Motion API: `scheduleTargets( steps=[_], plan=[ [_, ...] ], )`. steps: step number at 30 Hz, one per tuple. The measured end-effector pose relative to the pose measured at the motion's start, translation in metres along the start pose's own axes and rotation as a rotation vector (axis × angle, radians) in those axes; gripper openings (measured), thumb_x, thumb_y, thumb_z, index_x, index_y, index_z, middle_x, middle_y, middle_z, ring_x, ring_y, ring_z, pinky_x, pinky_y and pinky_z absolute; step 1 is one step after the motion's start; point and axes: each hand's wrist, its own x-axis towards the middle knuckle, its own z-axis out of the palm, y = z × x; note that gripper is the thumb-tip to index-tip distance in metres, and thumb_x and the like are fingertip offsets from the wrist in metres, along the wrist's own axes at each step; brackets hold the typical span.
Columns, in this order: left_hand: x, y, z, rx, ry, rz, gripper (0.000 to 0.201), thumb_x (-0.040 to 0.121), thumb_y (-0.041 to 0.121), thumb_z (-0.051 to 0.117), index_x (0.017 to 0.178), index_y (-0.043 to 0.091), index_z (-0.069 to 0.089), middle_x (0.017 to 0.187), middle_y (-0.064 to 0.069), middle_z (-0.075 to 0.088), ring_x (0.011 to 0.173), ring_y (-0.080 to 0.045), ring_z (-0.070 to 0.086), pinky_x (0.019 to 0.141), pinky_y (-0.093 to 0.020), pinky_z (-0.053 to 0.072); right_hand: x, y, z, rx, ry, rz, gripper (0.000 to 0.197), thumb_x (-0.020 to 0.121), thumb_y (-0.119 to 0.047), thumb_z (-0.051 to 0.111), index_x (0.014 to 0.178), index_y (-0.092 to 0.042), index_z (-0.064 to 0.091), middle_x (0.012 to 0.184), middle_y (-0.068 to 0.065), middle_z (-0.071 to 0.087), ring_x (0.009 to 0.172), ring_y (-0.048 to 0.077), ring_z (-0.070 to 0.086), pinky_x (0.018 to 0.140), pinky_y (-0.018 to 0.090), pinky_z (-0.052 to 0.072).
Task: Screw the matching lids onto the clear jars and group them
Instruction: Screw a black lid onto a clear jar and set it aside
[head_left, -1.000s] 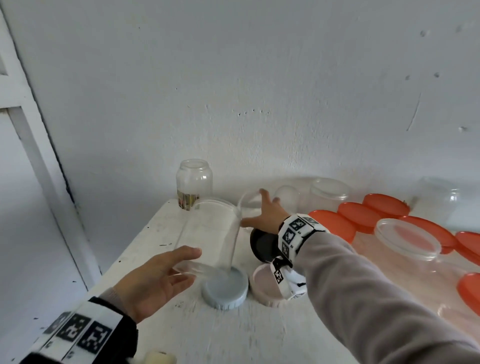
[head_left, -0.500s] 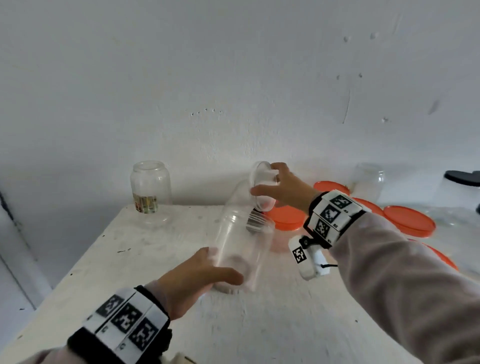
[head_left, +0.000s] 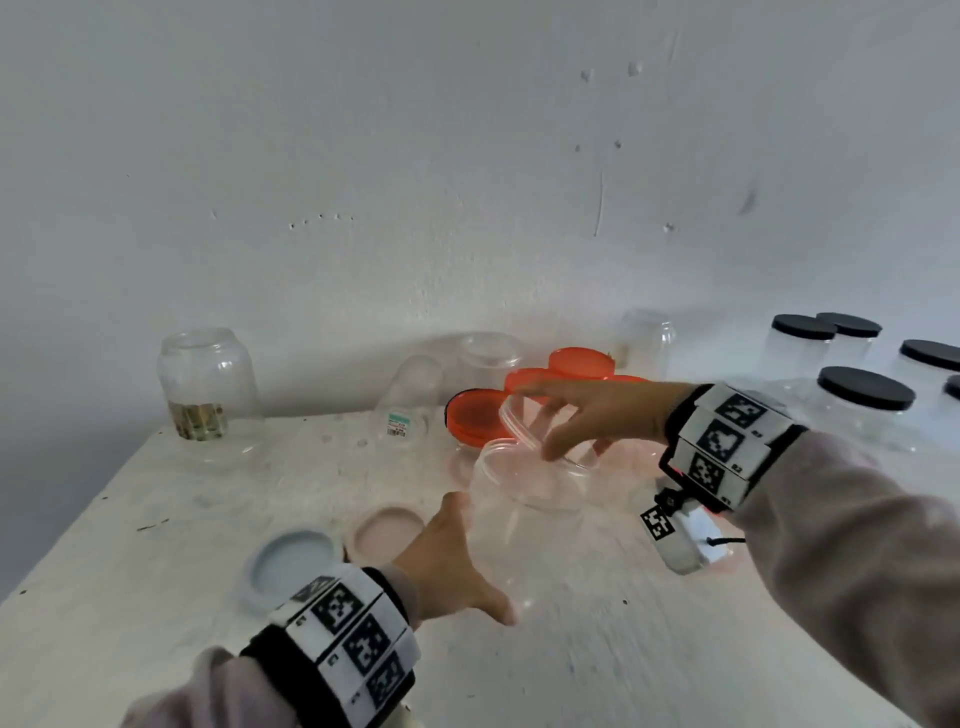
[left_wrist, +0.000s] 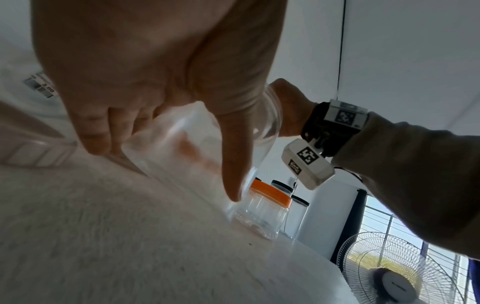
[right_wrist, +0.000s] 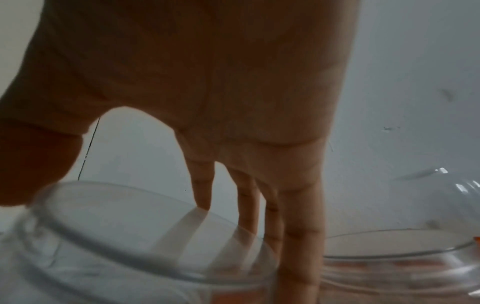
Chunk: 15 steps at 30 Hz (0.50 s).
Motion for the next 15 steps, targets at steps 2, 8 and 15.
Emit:
scheduleTargets(
  steps=[2, 8, 15],
  plan=[
    [0.003, 0.000, 0.002, 0.008, -0.032, -0.001, 0.109, 0.058, 0.024, 0.089, 0.139, 0.021, 0.017, 0.140, 0.002, 0.038, 0.125, -0.016, 0.038, 0.104, -0.030, 0.039, -0.004, 0.003, 0.003, -0.026, -0.045, 0.019, 0.077, 0.079, -0.024, 0.073, 0.141, -0.046, 0.033, 0.114, -0.009, 0.058, 0.096, 0.003, 0.059, 0.085, 0.034, 0.055],
    [0.006, 0.000, -0.001, -0.007, -0.085, 0.014, 0.115, 0.059, 0.021, 0.089, 0.145, 0.021, 0.013, 0.143, 0.001, 0.037, 0.130, -0.020, 0.037, 0.109, -0.039, 0.037, -0.009, 0.000, 0.015, -0.141, -0.123, 0.035, 0.084, 0.075, -0.035, 0.077, 0.142, -0.051, 0.028, 0.116, -0.018, 0.046, 0.101, 0.003, 0.052, 0.079, 0.023, 0.051],
    [0.006, 0.007, -0.005, -0.297, -0.114, 0.185, 0.090, 0.063, 0.008, 0.086, 0.128, 0.041, 0.033, 0.123, 0.024, 0.048, 0.113, 0.006, 0.046, 0.085, -0.011, 0.042, -0.007, -0.017, 0.027, -0.330, -0.142, -0.008, 0.091, 0.067, -0.047, 0.077, 0.141, -0.054, 0.023, 0.142, -0.016, 0.033, 0.131, 0.011, 0.033, 0.107, 0.039, 0.036]
  ],
)
